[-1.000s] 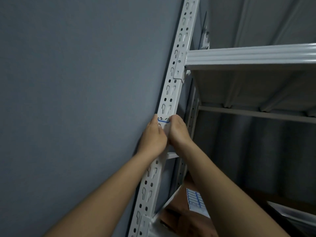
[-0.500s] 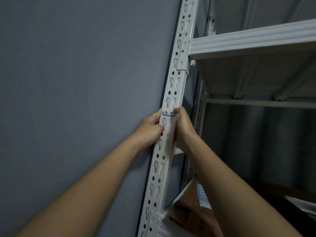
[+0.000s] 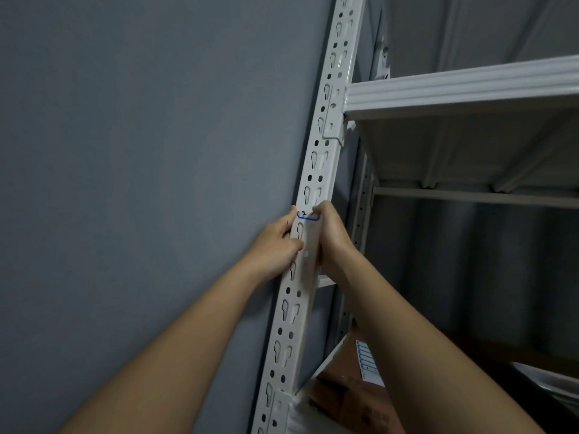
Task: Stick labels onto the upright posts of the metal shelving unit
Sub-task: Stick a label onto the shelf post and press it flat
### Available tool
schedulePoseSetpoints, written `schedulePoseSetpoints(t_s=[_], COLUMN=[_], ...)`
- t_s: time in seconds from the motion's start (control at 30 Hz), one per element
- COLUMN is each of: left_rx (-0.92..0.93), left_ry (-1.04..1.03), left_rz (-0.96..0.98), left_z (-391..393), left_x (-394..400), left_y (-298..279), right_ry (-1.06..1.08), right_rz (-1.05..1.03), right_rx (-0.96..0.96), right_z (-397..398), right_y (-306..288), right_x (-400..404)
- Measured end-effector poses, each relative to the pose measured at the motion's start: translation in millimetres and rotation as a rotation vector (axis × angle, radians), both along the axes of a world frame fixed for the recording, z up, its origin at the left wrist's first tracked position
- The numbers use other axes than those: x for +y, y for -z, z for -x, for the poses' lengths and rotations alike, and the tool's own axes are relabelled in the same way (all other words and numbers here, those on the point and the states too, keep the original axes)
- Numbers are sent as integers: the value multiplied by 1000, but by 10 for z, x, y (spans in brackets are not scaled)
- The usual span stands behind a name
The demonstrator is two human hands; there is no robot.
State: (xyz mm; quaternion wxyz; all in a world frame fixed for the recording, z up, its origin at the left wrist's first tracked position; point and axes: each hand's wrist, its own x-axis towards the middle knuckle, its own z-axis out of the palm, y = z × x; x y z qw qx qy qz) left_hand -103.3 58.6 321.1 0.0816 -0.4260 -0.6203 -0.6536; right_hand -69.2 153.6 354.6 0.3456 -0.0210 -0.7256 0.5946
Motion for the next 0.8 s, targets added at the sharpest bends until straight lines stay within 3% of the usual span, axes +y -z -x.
schedulePoseSetpoints(t_s=[0.43,0.57,0.8], left_rx=[15,40,63], left_ry=[18,-8,-13], left_rz=[-4,23,23], left_z=[18,58,123], left_x=[6,16,67], left_y=[22,27,43], right_ry=[93,8,69], right_rz=[-6,-4,-94], right_rx=[-52,-105,-26], right_z=[-36,-106,-326], right_y=[-55,-34,-201], right_x=[-57,31,8])
